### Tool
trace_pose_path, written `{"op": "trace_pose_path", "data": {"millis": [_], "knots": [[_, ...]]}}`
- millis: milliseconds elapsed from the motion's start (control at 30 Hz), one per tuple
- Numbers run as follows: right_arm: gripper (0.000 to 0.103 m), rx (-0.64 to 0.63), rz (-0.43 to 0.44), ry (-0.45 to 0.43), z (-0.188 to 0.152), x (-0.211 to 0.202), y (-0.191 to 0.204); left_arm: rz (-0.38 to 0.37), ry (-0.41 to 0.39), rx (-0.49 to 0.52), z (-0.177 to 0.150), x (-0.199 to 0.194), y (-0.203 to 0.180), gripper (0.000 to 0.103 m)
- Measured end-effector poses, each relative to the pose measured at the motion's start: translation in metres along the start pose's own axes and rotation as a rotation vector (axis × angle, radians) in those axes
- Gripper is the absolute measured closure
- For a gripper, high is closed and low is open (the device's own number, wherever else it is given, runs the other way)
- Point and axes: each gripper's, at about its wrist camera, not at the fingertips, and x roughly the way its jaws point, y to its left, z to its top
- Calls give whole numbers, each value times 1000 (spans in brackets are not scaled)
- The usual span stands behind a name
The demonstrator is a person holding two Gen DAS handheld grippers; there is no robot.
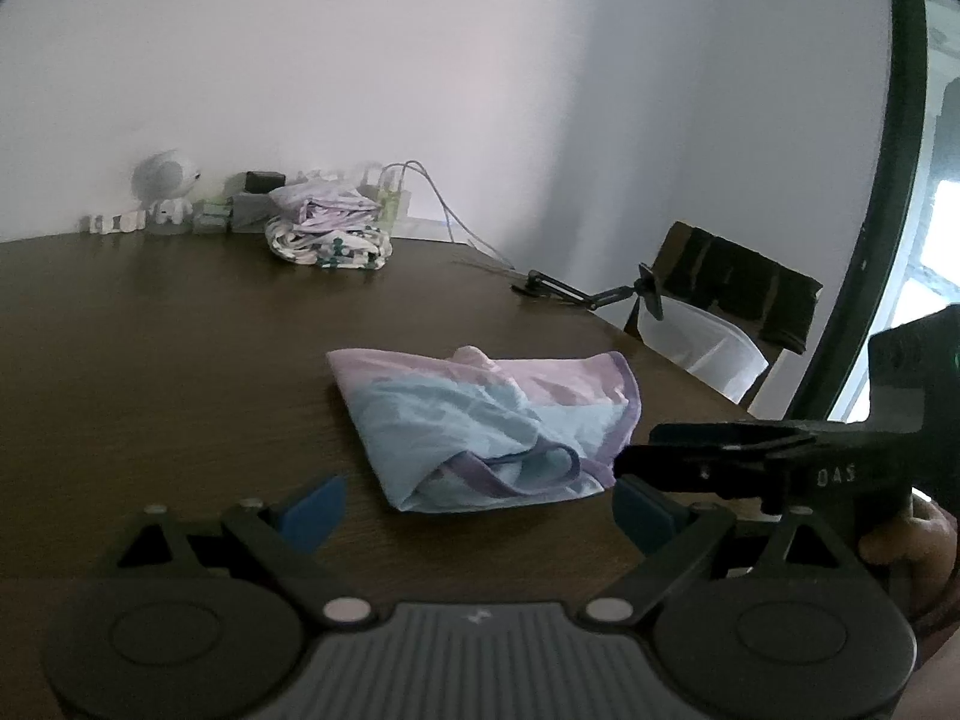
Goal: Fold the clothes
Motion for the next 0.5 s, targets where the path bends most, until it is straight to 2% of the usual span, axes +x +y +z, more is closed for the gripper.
{"op": "trace_pose_path", "data": {"millis": [133, 267, 400, 500], "knots": [[0, -49, 16, -1, 6, 3, 9, -12, 42, -141, 22, 17, 31, 7], [0, -199, 25, -4, 13, 19, 36, -23, 86, -284, 45, 34, 63, 7], [0, -333, 15, 42, 18, 46, 62, 27, 154, -352, 69, 65, 84, 7], [0, -409, -7, 80, 18, 63, 76, 17, 231, -404, 76, 88, 97, 7]]}}
